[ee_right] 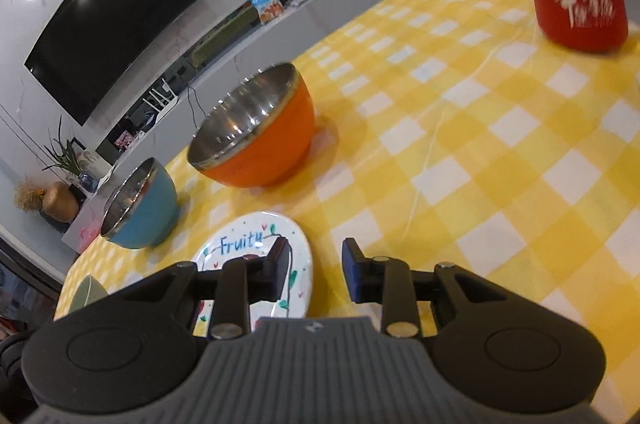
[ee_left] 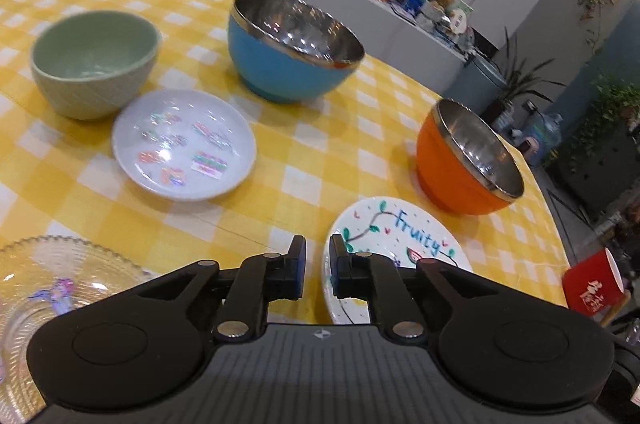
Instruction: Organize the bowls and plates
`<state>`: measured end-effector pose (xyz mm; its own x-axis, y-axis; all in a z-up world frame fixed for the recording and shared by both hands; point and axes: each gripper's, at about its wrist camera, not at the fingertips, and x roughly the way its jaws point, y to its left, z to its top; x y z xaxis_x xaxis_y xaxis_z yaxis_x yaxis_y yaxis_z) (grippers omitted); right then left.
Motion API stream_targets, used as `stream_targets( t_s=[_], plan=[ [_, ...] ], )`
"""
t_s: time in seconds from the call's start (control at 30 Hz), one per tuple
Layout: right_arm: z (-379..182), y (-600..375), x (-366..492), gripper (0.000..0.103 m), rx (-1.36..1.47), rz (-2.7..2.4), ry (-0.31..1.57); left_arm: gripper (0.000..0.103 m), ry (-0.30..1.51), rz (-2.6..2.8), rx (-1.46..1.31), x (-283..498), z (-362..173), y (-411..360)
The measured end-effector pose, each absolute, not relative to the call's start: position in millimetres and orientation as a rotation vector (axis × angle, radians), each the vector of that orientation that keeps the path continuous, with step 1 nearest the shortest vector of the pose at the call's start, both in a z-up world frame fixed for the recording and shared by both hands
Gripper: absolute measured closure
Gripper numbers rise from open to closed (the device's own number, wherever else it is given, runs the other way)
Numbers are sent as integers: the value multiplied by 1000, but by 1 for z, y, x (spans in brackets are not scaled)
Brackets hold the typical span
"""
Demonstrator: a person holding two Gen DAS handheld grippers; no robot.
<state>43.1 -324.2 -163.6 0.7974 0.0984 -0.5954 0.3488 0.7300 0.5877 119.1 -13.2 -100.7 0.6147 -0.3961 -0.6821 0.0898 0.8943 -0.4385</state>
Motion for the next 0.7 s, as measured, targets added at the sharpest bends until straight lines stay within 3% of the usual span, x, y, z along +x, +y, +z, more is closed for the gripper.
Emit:
stream_targets(
  t_s=[0.03, 0.1, 0.43, 0.5, 0.7],
  plan=[
    [-166, -325, 45, 73, 765, -144, 651, 82, 868, -286, -387, 120, -102, -13],
    [-169, -325, 47, 76, 763, -140, 649, 80, 873, -275, -393, 121, -104, -13],
    [-173, -318, 56, 79, 747, -108, 619, 81, 855, -302, -407, 125, -111, -20],
    [-173, -314, 58, 87, 740, -102, 634, 83, 854, -308, -409, 124, -112, -21],
    [-174, -310, 56, 95, 713, -138, 623, 87, 856, -322, -406, 124, -112, -25]
  ],
)
